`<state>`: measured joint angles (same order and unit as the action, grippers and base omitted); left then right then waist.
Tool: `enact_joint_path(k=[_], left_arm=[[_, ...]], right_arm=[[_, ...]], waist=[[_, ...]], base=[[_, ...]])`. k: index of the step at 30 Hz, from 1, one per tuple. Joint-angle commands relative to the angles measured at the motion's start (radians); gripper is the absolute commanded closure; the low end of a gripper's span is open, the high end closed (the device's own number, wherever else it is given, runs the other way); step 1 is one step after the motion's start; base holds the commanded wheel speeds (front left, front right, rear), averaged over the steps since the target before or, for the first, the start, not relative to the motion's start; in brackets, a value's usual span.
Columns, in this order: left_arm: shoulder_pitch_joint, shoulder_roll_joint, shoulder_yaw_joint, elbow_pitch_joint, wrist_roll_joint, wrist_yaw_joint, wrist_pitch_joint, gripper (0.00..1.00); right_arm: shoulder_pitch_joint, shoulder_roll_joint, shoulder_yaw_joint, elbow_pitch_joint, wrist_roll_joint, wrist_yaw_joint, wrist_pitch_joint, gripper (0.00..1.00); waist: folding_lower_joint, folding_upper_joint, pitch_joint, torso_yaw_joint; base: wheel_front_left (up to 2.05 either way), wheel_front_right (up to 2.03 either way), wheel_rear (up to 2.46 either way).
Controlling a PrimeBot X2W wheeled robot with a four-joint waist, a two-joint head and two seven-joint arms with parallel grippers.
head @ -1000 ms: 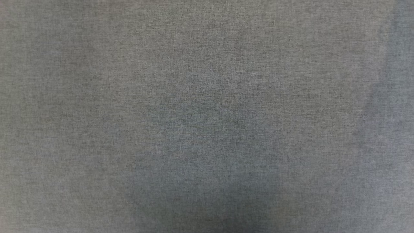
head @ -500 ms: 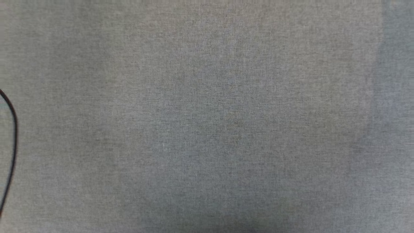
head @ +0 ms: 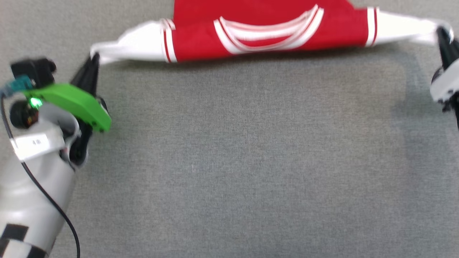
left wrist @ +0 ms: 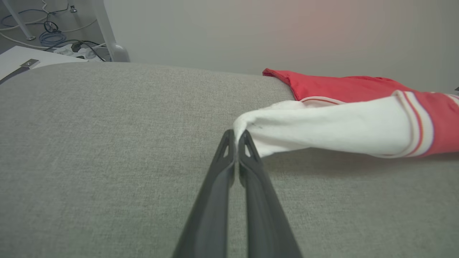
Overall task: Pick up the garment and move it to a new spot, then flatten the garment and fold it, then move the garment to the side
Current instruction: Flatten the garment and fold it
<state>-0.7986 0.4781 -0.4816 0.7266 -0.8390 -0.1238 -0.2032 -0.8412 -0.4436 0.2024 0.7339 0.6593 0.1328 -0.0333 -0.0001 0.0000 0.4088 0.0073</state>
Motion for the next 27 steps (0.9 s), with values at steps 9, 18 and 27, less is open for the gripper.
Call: enact_joint_path(k=[9, 18, 27], left_arm=[[0.292, 0.027, -0.042, -0.089, -0.02, 0.051, 0.023, 1.0], [0.466, 0.064, -0.058, -0.189, -0.054, 0.092, 0.082, 1.0], [0.627, 0.122, -0.092, -0.329, -0.075, 0.134, 0.165, 1.0]], right_arm=[[0.29, -0.102, 0.108, -0.114, 0.111, -0.002, 0.064, 1.0], [0.481, -0.183, 0.191, -0.219, 0.131, -0.002, 0.084, 1.0], [0.654, -0.248, 0.214, -0.313, 0.182, -0.002, 0.178, 1.0]], waist=[[0.0001, 0.0, -0.229, 0.02], [0.0001, 0.0, -0.311, 0.025], [0.0001, 0.0, -0.374, 0.031]], base=[[0.0, 0.0, 0.0], [0.0, 0.0, 0.0], [0.0, 0.0, 0.0]])
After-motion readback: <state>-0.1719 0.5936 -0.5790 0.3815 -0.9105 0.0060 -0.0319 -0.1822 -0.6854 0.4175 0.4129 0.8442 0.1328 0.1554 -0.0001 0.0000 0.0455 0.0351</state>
